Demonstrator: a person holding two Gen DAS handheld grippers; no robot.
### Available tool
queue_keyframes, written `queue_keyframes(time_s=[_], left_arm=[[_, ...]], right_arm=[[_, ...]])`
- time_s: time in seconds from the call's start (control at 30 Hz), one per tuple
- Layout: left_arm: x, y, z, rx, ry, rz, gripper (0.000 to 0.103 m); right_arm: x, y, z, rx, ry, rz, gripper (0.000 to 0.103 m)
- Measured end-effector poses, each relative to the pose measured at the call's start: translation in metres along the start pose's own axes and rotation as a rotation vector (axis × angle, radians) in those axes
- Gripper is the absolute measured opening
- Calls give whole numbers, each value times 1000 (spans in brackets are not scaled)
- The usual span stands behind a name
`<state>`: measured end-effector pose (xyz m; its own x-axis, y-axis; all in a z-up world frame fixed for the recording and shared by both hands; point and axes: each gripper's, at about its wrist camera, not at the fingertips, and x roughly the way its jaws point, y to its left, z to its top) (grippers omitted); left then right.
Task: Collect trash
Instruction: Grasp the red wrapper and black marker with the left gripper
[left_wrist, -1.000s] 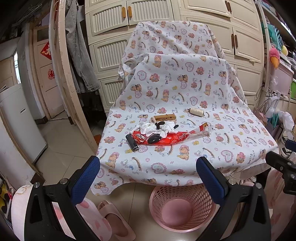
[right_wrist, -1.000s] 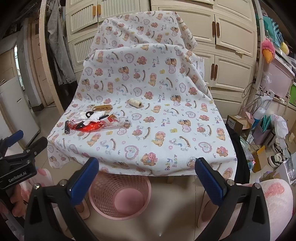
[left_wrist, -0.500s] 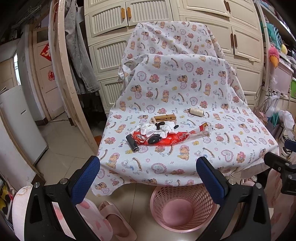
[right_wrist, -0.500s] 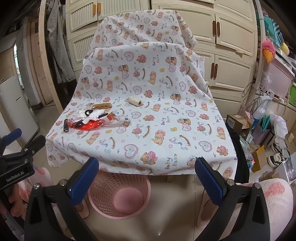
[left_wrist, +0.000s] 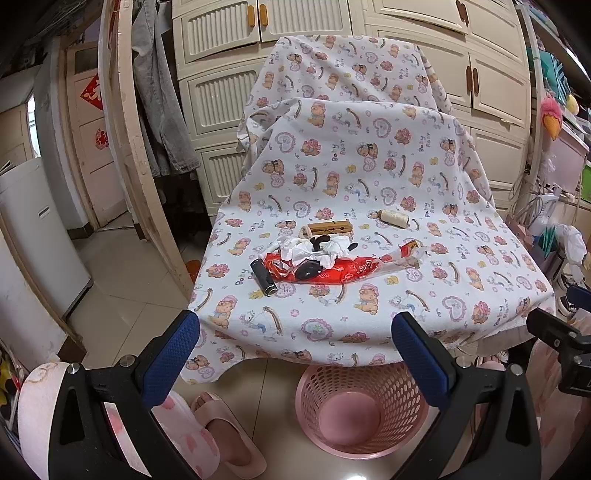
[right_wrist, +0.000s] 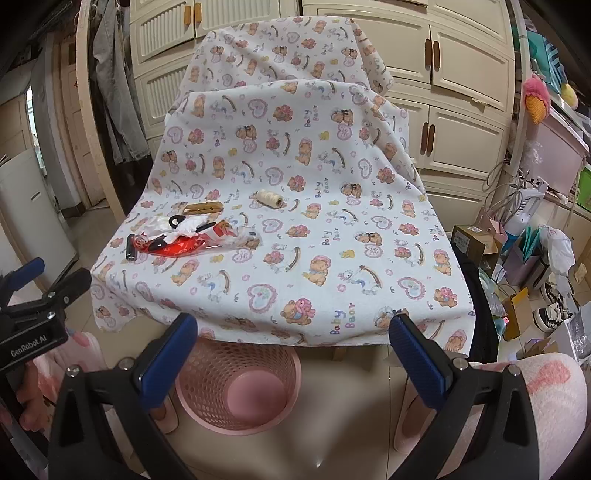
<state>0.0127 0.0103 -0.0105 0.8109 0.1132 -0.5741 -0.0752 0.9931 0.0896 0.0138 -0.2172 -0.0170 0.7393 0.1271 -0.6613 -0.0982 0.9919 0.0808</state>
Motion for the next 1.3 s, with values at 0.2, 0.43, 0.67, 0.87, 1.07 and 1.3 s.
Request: queue_keyframes(time_s=[0.2,0.43,0.67,0.87,1.07,1.3], left_arm=[[0,-1,0,8,-3,3,102],[4,8,1,-46,21,6,102],[19,22,1,-115,93,-24,102],[44,23,21,-120,129,-45,79],[66,27,85,-25,148,-133,67],[137,50,90,-74,275,-176,60]], right_arm=[[0,0,0,0,3,-2,103],[0,2,-1,-8,3,0,103],[-5,5,1,-19,-26,22,99],[-2,14,6,-43,2,93,72],[5,28,41,-125,-12,100,63],[36,37,84,-141,1,144,54]])
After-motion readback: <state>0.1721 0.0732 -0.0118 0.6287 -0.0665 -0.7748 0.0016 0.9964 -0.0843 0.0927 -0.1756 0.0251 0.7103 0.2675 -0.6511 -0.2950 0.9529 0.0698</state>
